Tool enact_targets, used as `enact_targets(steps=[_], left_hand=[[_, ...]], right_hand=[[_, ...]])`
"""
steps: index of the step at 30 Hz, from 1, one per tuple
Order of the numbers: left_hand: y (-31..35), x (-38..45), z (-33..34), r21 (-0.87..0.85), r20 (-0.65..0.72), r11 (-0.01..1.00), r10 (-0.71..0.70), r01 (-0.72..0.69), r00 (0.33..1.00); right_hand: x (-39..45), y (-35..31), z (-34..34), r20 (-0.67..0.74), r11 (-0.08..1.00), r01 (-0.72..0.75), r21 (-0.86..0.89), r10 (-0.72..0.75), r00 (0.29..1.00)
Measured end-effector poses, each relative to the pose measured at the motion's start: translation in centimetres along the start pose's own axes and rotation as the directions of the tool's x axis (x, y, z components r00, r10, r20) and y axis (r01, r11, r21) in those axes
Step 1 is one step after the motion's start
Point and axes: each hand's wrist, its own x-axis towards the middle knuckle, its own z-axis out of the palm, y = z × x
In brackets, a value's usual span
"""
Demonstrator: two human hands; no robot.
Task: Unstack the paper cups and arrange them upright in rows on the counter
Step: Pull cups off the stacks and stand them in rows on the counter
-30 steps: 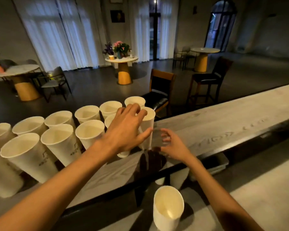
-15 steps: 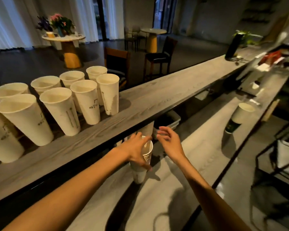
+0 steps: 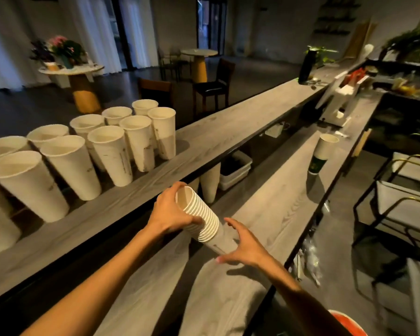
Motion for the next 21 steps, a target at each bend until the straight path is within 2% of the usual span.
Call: enact_targets(steps=[2, 4, 5, 6, 8, 10, 11, 12, 16, 19, 20, 21], left_hand=[[0.1, -2.2, -3.8, -0.126, -0.056, 0.992, -0.031, 0.023, 0.998], [-0.1, -4.2, -7.0, -0.257, -0.065, 0.965, -0.071, 0.052, 0.995], [-0.7, -6.1, -9.2, -0.325, -0.11, 0.943, -0.112, 0.071, 0.988], [-1.3, -7.5, -11.1, -0.38, -0.162, 0.923, -0.136, 0.066, 0.977], [-1.9, -9.7, -13.4, -0.511, -0.263, 0.857, -0.231, 0.068, 0.937], [-3.8, -12.5, -15.7, -0.687, -0.354, 0.726, -0.376, 0.035, 0.856], [-4.6, -13.9, -16.5, -0.755, -0.364, 0.655, -0.427, 0.006, 0.827], [-5.1, -15.3, -17.2, -0.792, -0.357, 0.611, -0.459, -0.003, 0.814], [-7.2, -21.6, -19.0, -0.81, -0.395, 0.586, -0.523, -0.018, 0.756], [-10.2, -27.2, -22.0, -0.841, -0.468, 0.532, -0.618, -0.102, 0.632], [-11.4, -29.8, -23.6, -0.835, -0.505, 0.536, -0.652, -0.126, 0.566], [-12.1, -31.3, -24.6, -0.827, -0.525, 0.545, -0.666, -0.134, 0.531]], right_hand=[[0.0, -2.7, 1.0, 0.076, 0.98, 0.046, -0.195, -0.032, 0.997], [-0.3, -6.8, 1.0, 0.074, 0.93, -0.033, -0.366, 0.065, 0.995], [-0.4, -9.2, 1.7, 0.088, 0.907, -0.052, -0.418, 0.098, 0.991], [-0.3, -10.9, 2.4, 0.092, 0.909, -0.01, -0.417, 0.052, 0.994], [-0.7, -12.8, 3.2, 0.134, 0.94, 0.212, -0.266, -0.182, 0.974], [-1.2, -15.4, 5.1, 0.166, 0.893, 0.438, -0.105, -0.418, 0.893], [-1.5, -17.0, 6.0, 0.177, 0.867, 0.496, -0.049, -0.481, 0.858], [-1.8, -18.6, 7.4, 0.198, 0.84, 0.542, 0.002, -0.532, 0.823], [-4.6, -25.7, 13.4, 0.33, 0.735, 0.666, 0.125, -0.664, 0.671], [-7.1, -30.0, 18.5, 0.439, 0.672, 0.712, 0.204, -0.712, 0.547], [-8.3, -31.6, 21.1, 0.485, 0.641, 0.726, 0.25, -0.731, 0.48], [-9.1, -32.6, 22.5, 0.504, 0.626, 0.729, 0.277, -0.741, 0.444]])
